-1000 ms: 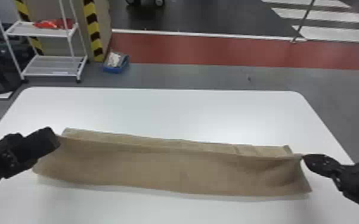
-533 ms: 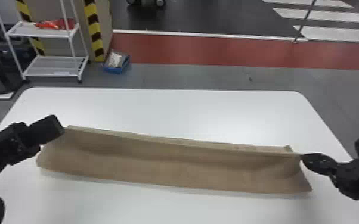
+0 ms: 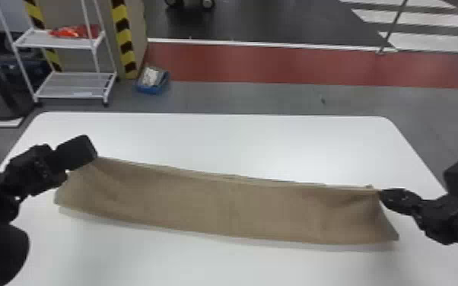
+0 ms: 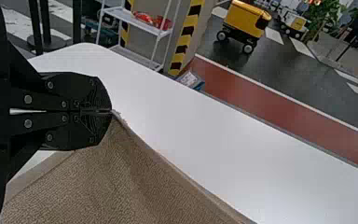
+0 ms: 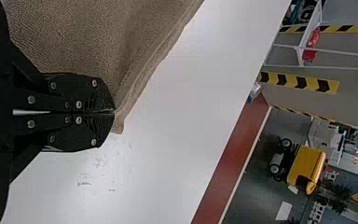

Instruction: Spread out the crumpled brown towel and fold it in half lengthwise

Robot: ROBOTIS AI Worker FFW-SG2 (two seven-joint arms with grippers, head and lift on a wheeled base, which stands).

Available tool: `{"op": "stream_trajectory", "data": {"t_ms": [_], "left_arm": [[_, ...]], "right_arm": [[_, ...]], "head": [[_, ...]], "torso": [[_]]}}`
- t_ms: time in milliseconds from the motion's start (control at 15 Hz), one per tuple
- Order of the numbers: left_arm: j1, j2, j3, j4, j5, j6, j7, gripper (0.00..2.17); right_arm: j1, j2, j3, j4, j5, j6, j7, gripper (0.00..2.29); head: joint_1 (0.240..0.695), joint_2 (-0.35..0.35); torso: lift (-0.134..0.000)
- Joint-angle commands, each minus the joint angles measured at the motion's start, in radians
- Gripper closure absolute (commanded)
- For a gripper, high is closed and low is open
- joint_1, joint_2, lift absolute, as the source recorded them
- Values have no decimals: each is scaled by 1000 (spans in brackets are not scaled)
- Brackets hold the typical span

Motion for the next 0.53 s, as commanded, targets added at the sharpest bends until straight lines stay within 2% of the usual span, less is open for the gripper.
{"op": "stream_trajectory", "data": {"t_ms": [0,467], "left_arm": [[-18,-8,-16,13,-2,7,3,1878],[-49,-8,-7,5,-2,25,10,1878]], "right_arm": [[-11,4,11,4,3,2,0,1315],[-15,4,-7,7,-6,11,0,1315]], "head": [[695,-85],[695,-86]], "torso": [[-123],[-123]]}}
